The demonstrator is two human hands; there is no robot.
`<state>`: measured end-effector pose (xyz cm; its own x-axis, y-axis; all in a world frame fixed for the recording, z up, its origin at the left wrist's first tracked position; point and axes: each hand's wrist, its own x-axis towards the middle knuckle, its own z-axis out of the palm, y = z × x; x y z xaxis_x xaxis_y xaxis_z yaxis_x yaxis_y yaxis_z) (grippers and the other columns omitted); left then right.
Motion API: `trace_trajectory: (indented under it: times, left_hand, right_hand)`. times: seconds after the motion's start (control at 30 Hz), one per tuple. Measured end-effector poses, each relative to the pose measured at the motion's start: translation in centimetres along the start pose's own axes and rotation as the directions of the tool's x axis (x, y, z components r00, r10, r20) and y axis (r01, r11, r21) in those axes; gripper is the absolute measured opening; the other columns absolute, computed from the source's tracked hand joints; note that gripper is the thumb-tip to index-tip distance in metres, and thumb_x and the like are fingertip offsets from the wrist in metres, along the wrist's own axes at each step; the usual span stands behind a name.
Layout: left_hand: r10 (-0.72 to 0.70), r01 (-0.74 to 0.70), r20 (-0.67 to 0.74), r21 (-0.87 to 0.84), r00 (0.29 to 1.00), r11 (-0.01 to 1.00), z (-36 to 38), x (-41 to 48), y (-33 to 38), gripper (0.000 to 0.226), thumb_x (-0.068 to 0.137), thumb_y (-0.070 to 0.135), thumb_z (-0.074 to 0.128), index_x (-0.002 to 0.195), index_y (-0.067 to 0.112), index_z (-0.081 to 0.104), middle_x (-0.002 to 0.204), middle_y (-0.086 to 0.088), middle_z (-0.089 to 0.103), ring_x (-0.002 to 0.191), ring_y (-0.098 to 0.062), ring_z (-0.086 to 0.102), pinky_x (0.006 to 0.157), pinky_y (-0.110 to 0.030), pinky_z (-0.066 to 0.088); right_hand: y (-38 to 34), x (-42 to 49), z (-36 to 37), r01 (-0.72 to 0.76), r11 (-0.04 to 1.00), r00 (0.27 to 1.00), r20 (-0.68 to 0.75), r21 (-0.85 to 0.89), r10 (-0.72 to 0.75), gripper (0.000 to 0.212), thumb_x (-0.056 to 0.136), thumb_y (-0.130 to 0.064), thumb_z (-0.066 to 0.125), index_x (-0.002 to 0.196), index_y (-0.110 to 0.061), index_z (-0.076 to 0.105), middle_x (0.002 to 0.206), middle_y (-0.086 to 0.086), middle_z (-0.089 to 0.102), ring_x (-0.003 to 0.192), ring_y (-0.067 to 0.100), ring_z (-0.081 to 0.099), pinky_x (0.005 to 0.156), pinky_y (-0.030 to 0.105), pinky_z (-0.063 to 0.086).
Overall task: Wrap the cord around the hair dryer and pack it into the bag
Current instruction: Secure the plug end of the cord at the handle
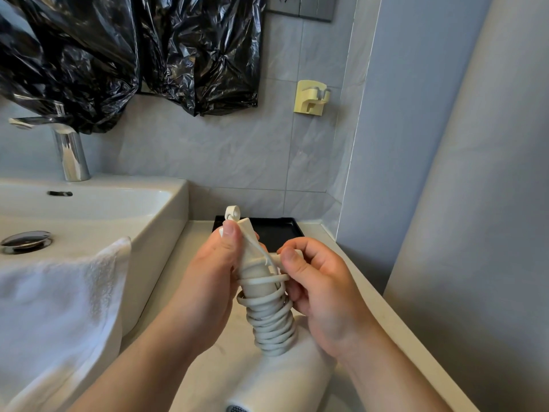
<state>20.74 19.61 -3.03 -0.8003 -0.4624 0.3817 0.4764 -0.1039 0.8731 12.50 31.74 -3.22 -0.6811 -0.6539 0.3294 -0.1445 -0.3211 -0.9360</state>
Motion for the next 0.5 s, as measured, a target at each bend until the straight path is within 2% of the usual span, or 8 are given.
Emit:
trace_trajectory:
  times: [0.13, 0.27, 0.33, 0.43, 0.5]
  left_hand:
    - [-0.026, 0.024, -0.051, -0.031, 0.998, 0.999, -0.3, 0.0, 0.2, 0.061, 0.081, 0.065, 0.046, 0.090, 0.005, 0.054, 0.068, -0.009, 0.061, 0.072, -0.027, 0.056, 0.069, -0.040, 0.046]
    - [-0.076, 0.063, -0.144, -0.096, 0.987, 0.993, -0.5, 0.3, 0.3, 0.058, 0.079, 0.060, 0.041, 0.092, 0.006, 0.055, 0.065, -0.009, 0.063, 0.073, -0.030, 0.061, 0.077, -0.044, 0.049]
    - [-0.087, 0.066, -0.193, -0.113, 0.977, 0.991, -0.7, 0.4, 0.3, 0.059, 0.078, 0.061, 0.042, 0.093, 0.005, 0.055, 0.065, -0.009, 0.063, 0.071, -0.031, 0.062, 0.075, -0.044, 0.054]
    - [-0.131, 0.086, -0.270, -0.172, 0.954, 0.981, -1.2, 0.9, 0.2, 0.057, 0.090, 0.060, 0.039, 0.094, 0.006, 0.056, 0.068, -0.009, 0.060, 0.069, -0.031, 0.062, 0.066, -0.043, 0.059]
    - [-0.169, 0.097, -0.324, -0.227, 0.931, 0.969, -1.8, 1.3, 0.3, 0.054, 0.096, 0.057, 0.037, 0.096, 0.007, 0.057, 0.070, -0.009, 0.058, 0.067, -0.028, 0.058, 0.075, -0.048, 0.055]
  right_hand:
    - [-0.4, 0.2, -0.3, 0.028, 0.998, 0.995, -0.094, 0.056, -0.022, 0.008, 0.076, -0.027, 0.064, 0.069, -0.027, 0.068, 0.051, 0.003, 0.044, 0.040, 0.012, 0.033, 0.037, 0.020, 0.027]
    - [-0.5, 0.2, -0.7, 0.012, 1.000, 0.994, -0.108, 0.008, -0.011, 0.021, 0.087, -0.020, 0.065, 0.069, -0.029, 0.067, 0.050, 0.000, 0.043, 0.042, 0.012, 0.032, 0.038, 0.022, 0.028]
    - [-0.4, 0.1, -0.6, 0.003, 1.000, 0.992, -0.124, -0.019, -0.006, 0.020, 0.091, -0.015, 0.062, 0.073, -0.024, 0.066, 0.050, 0.000, 0.042, 0.042, 0.013, 0.032, 0.039, 0.023, 0.029]
    - [-0.2, 0.2, -0.8, -0.024, 0.999, 0.989, -0.146, -0.034, 0.019, 0.012, 0.091, -0.014, 0.062, 0.079, -0.017, 0.062, 0.048, -0.001, 0.039, 0.042, 0.013, 0.028, 0.040, 0.024, 0.025]
    - [0.1, 0.4, -1.0, -0.054, 0.997, 0.987, -0.152, -0.064, 0.044, 0.012, 0.090, -0.014, 0.063, 0.078, -0.017, 0.061, 0.047, -0.003, 0.036, 0.041, 0.012, 0.025, 0.040, 0.023, 0.021]
